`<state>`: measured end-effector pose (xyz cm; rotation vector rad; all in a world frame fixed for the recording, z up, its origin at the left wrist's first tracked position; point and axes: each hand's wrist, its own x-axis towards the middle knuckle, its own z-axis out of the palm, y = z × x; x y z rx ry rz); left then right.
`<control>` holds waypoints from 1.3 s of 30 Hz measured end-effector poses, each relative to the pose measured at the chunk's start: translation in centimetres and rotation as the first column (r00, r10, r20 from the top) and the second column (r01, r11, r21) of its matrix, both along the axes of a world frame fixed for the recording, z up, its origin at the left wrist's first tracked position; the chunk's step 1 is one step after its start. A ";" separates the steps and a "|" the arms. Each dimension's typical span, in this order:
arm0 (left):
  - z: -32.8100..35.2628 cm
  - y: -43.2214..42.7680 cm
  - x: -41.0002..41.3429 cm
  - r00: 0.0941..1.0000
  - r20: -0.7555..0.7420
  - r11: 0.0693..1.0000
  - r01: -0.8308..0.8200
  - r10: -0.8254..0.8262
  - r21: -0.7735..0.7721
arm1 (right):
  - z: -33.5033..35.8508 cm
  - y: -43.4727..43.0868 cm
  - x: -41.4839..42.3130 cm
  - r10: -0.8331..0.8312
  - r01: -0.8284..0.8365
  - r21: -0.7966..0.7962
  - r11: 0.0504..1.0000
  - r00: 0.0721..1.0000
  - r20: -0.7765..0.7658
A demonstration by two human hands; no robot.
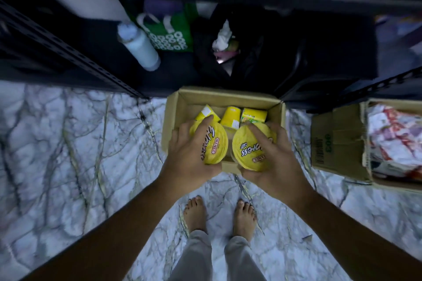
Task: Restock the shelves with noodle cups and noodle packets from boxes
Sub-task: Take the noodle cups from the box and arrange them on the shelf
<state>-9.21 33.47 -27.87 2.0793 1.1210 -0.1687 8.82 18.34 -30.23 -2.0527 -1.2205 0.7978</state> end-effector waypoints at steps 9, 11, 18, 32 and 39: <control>27.2 -5.1 0.8 0.963 0.267 0.968 -0.102 0.039 0.228 | 27.7 -3.2 0.0 -0.138 0.156 0.307 0.939 0.987 -0.079; 31.8 -6.3 0.7 0.934 0.354 0.943 -0.150 0.037 0.296 | 32.6 -4.2 0.1 -0.173 0.204 0.359 0.911 0.978 -0.116; 43.8 -8.8 0.1 0.805 0.593 0.898 -0.262 0.002 0.354 | 45.5 -6.2 0.2 -0.183 0.258 0.500 0.827 0.964 -0.195; 60.0 -4.9 -1.0 0.567 0.804 0.817 -0.371 -0.177 0.441 | 61.7 -1.5 0.5 -0.083 0.174 0.746 0.643 0.984 -0.158; 66.9 0.9 -0.3 0.483 0.834 0.746 -0.446 -0.266 0.495 | 69.3 4.5 1.5 -0.032 0.086 0.791 0.606 0.996 -0.083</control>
